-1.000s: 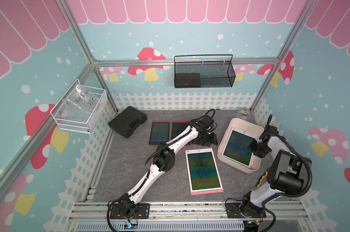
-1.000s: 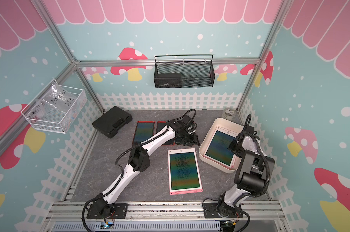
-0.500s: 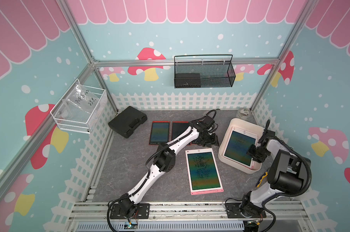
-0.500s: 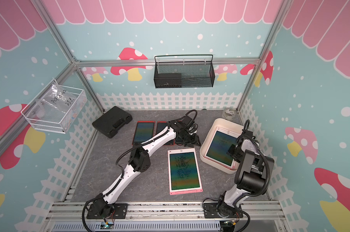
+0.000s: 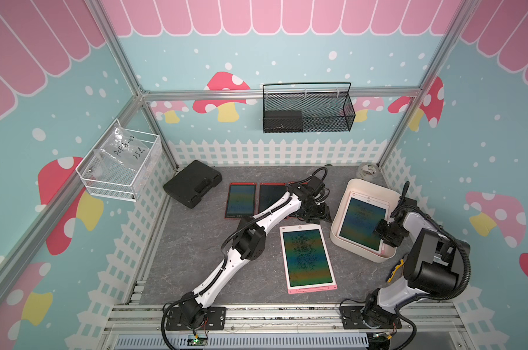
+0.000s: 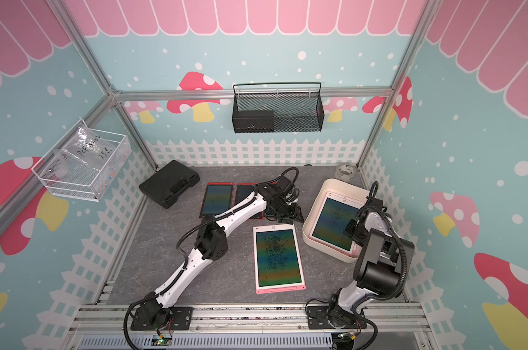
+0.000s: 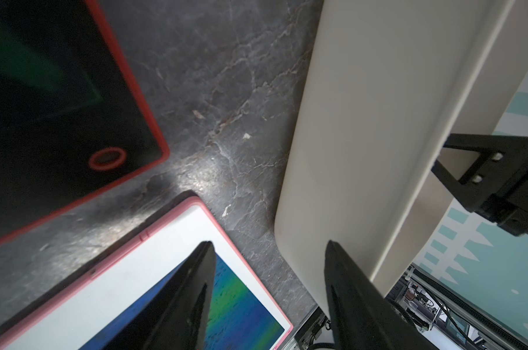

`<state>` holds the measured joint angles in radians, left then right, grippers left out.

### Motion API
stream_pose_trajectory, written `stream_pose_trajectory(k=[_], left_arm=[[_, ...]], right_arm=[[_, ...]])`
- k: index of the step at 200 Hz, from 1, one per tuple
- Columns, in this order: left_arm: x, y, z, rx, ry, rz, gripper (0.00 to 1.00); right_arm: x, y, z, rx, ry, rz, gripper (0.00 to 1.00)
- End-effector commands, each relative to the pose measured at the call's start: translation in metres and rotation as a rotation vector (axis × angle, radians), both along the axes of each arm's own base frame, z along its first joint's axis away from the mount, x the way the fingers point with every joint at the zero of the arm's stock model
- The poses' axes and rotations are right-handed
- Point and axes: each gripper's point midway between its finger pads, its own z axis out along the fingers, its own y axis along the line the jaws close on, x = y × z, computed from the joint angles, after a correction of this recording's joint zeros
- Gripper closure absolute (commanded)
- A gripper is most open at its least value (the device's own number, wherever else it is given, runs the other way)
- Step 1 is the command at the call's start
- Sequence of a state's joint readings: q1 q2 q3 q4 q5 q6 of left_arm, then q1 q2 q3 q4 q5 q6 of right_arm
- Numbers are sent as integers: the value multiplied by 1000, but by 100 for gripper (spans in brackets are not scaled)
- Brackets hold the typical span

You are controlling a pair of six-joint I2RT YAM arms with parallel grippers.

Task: Take out the writing tablet from the storage box
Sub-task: Pick up the writing tablet from the storage box.

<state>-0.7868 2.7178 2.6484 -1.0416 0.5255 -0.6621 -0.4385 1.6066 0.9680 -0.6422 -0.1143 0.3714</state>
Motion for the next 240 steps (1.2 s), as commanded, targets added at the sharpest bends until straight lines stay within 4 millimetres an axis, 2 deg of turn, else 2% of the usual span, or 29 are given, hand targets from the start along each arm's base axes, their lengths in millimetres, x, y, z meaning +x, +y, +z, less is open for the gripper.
stream_pose_trajectory(k=[1,36,87,121,187,212,240], left_arm=[[1,1,-8,2,2,-10,41],[2,-1,-4,-10,-3,-10,41],[3,-2,-5,-26,2,-13,42],[4,-4,-7,-39,8,-14,42],[7,-12,-9,-80,25,-7,42],[7,-14,-11,-89,35,-7,43],[6,-14,-14,-88,41,-8,43]], right_arm=[[-6,-9,6,-62,4,13,44],[-15,-15,-3,-92,59,-3,44],[-17,-20,-12,-105,92,-6,44],[-19,-16,-23,-80,111,-4,44],[-25,-14,-30,-81,145,10,44],[-24,-4,-37,-40,148,32,45],[-19,3,-34,-16,121,51,46]])
